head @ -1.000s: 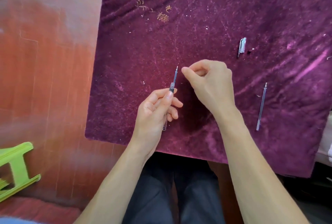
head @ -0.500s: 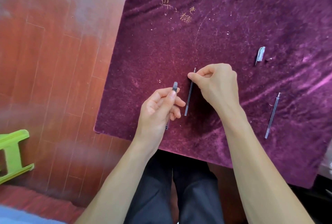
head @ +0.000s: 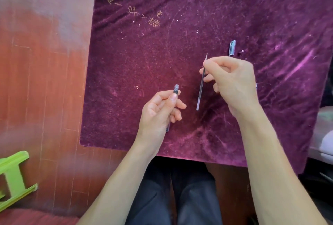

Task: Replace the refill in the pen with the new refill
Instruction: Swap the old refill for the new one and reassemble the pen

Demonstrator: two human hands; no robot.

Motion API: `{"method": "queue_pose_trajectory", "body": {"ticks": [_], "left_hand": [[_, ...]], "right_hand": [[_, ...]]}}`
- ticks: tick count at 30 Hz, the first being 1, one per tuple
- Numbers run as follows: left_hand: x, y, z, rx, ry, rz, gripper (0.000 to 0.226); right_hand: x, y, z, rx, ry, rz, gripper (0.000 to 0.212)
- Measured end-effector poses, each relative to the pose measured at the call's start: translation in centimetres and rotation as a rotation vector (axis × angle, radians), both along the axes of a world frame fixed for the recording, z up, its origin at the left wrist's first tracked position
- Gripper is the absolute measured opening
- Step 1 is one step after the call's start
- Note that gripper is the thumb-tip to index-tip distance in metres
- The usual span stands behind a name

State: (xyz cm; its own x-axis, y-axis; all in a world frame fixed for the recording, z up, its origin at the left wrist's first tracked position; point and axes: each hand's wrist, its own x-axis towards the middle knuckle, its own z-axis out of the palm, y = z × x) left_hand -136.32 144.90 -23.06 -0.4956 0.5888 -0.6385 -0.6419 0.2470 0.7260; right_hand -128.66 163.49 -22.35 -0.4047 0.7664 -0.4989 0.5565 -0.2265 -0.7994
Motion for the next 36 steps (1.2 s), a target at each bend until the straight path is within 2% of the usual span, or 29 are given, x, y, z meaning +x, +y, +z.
{"method": "queue_pose_trajectory", "body": {"ticks": [4, 12, 16, 25, 36], "left_hand": [[1.5, 2.1, 0.1, 0.012, 0.013, -0.088, 0.018], [3.7, 4.7, -0.2, 0.015, 0.026, -0.199, 0.016], [4.4, 5.2, -0.3, 0.015, 0.037, -0.223, 0.015], [5.0, 5.4, -0.6, 0.026, 0.054, -0.234, 0.014], [5.2, 5.3, -0.9, 0.031, 0.058, -0.213, 0.014]], "right_hand": [[3.0, 1.6, 0.6, -0.07, 0.189, -0.158, 0.009], [7.2, 2.9, 1.0, -0.241, 0.376, -0.486, 0.008], [8.1, 2.5, 1.0, -0.298, 0.424, -0.58, 0.007], [8.4, 2.3, 0.4, -0.306, 0.45, -0.638, 0.007], [8.1, 2.5, 0.1, -0.248, 0.405, -0.559, 0.009]]}}
